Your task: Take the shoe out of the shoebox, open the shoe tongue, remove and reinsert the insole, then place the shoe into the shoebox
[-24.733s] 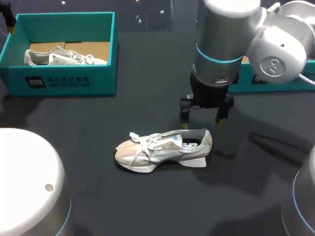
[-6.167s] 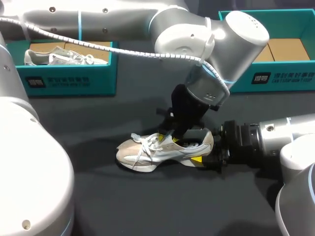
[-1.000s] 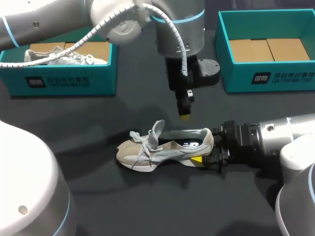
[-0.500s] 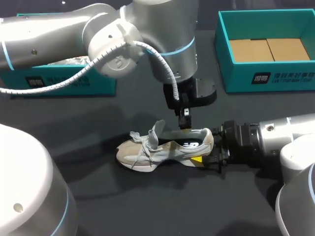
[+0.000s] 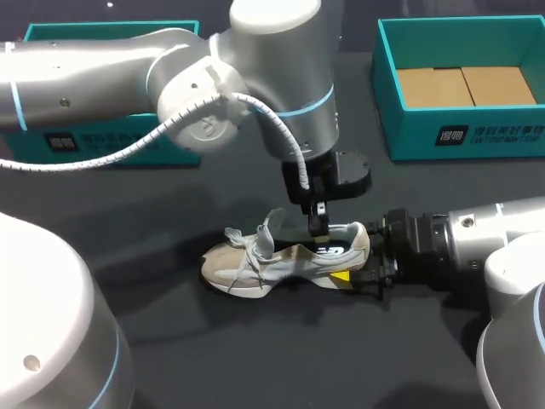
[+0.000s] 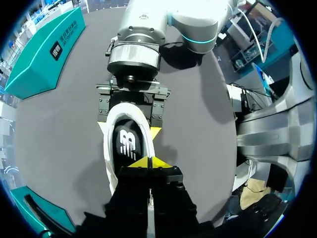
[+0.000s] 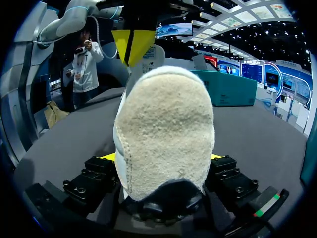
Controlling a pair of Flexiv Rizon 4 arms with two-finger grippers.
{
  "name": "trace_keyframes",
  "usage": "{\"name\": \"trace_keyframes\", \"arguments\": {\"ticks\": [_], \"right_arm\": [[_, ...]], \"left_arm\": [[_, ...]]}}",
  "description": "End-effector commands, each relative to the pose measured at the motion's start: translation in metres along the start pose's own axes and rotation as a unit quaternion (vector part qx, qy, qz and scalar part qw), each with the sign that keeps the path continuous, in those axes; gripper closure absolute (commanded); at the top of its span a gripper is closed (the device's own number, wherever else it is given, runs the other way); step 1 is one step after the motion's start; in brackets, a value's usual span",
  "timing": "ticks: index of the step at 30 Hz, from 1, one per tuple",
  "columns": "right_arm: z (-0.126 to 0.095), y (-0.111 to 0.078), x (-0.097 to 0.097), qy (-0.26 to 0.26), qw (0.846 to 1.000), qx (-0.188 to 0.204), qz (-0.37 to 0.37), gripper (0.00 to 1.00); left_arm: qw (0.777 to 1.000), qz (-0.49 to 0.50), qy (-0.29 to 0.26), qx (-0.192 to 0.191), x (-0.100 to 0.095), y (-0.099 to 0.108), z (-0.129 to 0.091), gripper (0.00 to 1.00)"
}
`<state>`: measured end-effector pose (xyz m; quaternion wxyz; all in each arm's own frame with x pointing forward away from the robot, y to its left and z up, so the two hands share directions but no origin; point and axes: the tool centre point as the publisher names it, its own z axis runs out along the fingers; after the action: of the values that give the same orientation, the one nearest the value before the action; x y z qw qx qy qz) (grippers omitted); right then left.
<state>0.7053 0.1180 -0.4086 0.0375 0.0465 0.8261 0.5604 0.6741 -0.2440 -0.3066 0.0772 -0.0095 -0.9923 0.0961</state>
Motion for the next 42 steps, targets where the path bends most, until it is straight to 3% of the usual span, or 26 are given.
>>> {"name": "trace_keyframes", "arguments": {"ticks": [1,13,25,42], "right_arm": [[0.000,-0.001,0.000,-0.001,1.000,0.001,0.000,1.00],[0.000,-0.001,0.000,-0.001,1.000,0.001,0.000,1.00],[0.000,-0.001,0.000,-0.001,1.000,0.001,0.000,1.00],[0.000,-0.001,0.000,-0.001,1.000,0.001,0.000,1.00]], "left_arm": [[1.000,-0.004,0.010,-0.016,-0.012,-0.017,0.022,1.00],[0.999,-0.029,0.005,-0.027,-0.017,-0.015,0.040,1.00],[0.996,-0.048,0.033,-0.062,-0.031,0.006,0.061,1.00],[0.995,-0.008,0.051,-0.081,-0.019,0.037,0.063,1.00]]}}
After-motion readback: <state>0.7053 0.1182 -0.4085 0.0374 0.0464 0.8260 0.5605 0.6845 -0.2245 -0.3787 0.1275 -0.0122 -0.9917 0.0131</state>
